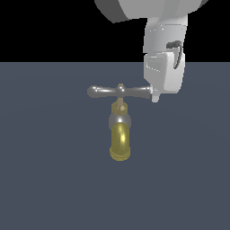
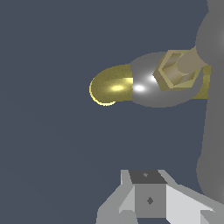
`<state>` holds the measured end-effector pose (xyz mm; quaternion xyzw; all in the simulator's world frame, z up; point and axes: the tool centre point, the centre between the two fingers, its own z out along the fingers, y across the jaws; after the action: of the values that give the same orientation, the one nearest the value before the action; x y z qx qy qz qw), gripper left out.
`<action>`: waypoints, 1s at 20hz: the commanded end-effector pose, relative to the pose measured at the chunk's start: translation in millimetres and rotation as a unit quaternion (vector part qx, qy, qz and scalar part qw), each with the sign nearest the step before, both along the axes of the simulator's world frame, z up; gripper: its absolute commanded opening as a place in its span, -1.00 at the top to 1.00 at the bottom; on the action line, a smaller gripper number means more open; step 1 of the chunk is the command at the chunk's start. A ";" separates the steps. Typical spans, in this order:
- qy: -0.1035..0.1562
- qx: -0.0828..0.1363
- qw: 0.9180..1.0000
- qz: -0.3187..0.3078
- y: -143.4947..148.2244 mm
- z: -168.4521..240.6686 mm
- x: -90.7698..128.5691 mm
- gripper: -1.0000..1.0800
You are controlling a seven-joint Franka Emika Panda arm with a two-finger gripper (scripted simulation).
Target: Turn on the faucet by rotating a designated handle.
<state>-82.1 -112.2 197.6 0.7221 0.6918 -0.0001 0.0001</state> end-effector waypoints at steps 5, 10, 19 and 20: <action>0.000 0.000 1.000 0.000 -1.2 0.0 7.9 1.00; 0.000 0.000 1.000 0.000 -3.5 0.0 20.9 1.00; 0.000 0.000 1.000 0.001 -7.6 -0.1 44.9 1.00; 0.000 0.000 1.000 0.001 -8.1 -0.1 47.6 1.00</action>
<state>-42.2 -119.1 197.1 0.7220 0.6919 -0.0008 -0.0040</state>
